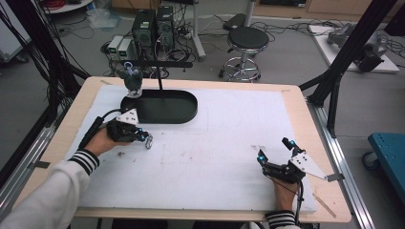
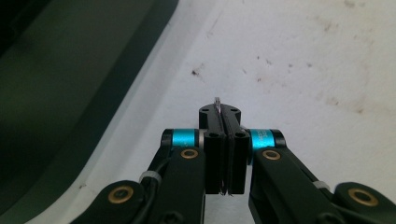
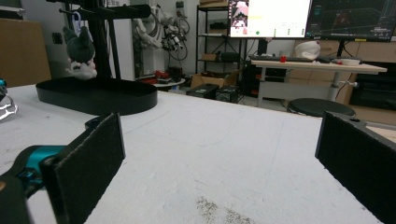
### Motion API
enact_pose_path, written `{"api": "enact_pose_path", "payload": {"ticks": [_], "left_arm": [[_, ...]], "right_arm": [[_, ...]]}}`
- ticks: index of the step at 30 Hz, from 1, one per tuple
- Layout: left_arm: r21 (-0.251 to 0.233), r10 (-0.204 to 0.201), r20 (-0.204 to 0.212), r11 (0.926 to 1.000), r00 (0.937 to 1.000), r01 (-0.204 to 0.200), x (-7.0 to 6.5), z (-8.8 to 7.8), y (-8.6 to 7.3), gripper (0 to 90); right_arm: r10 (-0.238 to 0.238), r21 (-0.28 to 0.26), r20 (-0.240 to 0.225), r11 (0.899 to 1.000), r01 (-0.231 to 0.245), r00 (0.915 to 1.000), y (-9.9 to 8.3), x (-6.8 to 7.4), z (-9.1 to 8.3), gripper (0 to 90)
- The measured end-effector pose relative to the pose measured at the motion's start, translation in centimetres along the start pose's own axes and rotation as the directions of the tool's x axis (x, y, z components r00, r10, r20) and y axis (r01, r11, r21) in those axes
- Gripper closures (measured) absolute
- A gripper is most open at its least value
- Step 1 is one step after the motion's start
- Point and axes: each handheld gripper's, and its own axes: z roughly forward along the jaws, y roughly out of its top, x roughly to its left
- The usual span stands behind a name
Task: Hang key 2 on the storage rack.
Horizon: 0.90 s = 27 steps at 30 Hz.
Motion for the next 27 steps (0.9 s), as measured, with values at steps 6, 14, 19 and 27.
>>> {"api": "enact_pose_path", "payload": {"ticks": [6, 14, 19, 27], "left_arm": [[-0.048, -0.007, -0.019, 0.9988, 0.9998, 0.006, 0.2, -1.5, 0.7, 88.2], [-0.129, -0.029, -0.07, 0.9915, 0.9971, 0.019, 0.9, -3.8, 2.8, 88.2], [-0.166, -0.035, -0.105, 0.9861, 0.9939, 0.017, 1.4, -4.8, 3.7, 88.1], [-0.226, -0.061, -0.135, 0.9738, 0.9889, 0.03, 2.3, -6.0, 4.7, 88.1]], "right_arm": [[-0.002, -0.001, 0.0, 1.0, 0.002, 1.0, 0.0, 0.0, 0.0, 0.7], [-0.001, -0.001, 0.001, 1.0, 0.001, 1.0, 0.0, 0.0, 0.0, 0.7], [0.0, -0.001, 0.0, 1.0, 0.0, 1.0, 0.0, 0.0, 0.0, 0.7], [0.001, -0.002, 0.001, 1.0, -0.001, 1.0, 0.0, 0.0, 0.0, 0.6]]}}
